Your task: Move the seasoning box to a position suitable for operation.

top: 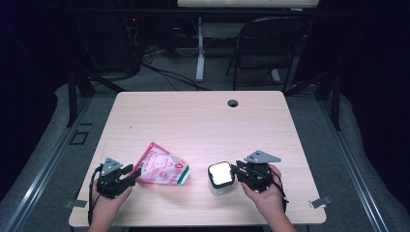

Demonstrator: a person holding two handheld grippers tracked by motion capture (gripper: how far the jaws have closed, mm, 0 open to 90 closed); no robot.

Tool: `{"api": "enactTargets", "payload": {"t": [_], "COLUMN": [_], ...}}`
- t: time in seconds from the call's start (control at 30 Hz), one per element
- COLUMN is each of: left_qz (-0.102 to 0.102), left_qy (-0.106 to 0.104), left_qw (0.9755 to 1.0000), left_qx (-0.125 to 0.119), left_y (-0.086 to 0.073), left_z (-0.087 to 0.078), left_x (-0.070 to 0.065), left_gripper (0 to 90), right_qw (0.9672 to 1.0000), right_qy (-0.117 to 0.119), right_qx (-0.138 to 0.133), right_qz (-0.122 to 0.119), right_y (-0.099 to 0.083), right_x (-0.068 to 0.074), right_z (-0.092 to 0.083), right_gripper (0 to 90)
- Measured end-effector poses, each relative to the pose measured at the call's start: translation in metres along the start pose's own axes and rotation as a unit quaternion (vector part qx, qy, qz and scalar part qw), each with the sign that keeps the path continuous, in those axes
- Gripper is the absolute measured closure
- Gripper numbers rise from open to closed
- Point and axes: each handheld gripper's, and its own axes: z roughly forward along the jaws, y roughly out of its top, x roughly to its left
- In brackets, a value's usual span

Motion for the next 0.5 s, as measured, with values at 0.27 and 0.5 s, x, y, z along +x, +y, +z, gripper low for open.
{"api": "enactTargets", "payload": {"t": [0.27, 0.5], "left_qz": [0.034, 0.079], "left_qy": [-0.036, -0.075], "left_qw": [0.9988, 0.9940], "left_qx": [0.002, 0.010], "left_y": [0.015, 0.029], "left_z": [0.005, 0.017], "left_x": [-0.033, -0.074], "left_gripper": [71.0, 79.7], "right_qw": [0.9995, 0.9995], "right_qy": [0.015, 0.019], "right_qx": [-0.008, -0.006], "right_qz": [0.028, 0.024], "right_y": [-0.004, -0.004], "right_x": [-0.005, -0.005], "right_z": [0.000, 0.000], "right_gripper": [79.4, 82.0]}}
